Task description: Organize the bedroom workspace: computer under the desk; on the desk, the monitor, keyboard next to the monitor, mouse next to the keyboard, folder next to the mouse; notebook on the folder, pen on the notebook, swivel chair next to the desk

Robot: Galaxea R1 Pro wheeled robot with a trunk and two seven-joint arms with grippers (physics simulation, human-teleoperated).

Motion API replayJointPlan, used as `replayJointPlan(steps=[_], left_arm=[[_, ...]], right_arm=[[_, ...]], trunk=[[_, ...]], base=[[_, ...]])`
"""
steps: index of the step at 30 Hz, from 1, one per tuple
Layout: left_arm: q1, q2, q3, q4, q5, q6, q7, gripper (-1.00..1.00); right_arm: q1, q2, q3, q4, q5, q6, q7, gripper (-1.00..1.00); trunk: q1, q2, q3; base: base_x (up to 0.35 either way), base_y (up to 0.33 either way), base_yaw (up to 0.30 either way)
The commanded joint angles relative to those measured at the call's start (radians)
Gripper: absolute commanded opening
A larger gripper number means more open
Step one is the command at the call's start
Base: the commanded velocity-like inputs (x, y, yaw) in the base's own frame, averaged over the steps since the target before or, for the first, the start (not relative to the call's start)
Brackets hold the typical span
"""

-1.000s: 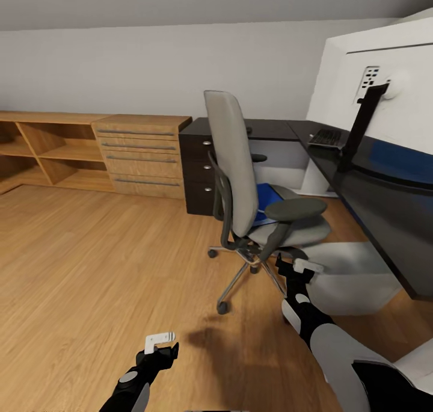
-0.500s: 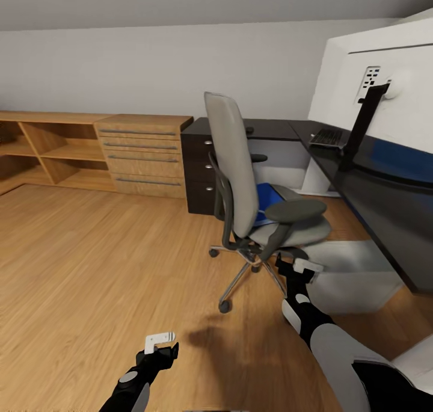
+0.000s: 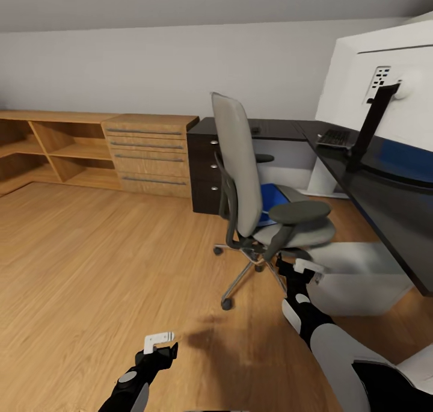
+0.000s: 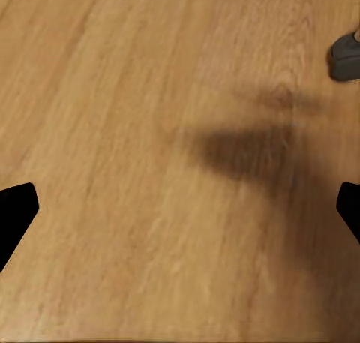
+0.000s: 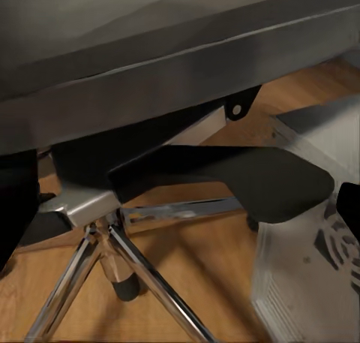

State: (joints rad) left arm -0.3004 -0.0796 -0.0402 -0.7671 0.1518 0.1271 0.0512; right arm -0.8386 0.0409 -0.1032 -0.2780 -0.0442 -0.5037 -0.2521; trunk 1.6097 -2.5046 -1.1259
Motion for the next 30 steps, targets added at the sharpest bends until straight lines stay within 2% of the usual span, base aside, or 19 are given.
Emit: replayJointPlan(steps=[1, 19, 30], left_arm=[[0.000, 0.001, -0.003, -0.001, 0.011, 0.005, 0.005, 1.00], [0.000, 0.004, -0.002, 0.005, 0.011, 0.004, 0.006, 1.00], [0.000, 0.004, -0.003, 0.010, 0.011, 0.003, 0.006, 1.00]], right_arm=[[-0.001, 0.001, -0.003, 0.000, -0.003, -0.005, 0.004, 1.00], [-0.001, 0.001, -0.003, 0.002, -0.003, -0.006, 0.004, 1.00], [-0.001, 0.001, -0.003, 0.002, -0.003, -0.006, 0.004, 1.00]], trunk=[[0.000, 0.000, -0.001], [0.000, 0.000, -0.001], [0.000, 0.000, -0.001]], base=[[0.000, 0.000, 0.219], [0.000, 0.000, 0.231], [0.000, 0.000, 0.062]])
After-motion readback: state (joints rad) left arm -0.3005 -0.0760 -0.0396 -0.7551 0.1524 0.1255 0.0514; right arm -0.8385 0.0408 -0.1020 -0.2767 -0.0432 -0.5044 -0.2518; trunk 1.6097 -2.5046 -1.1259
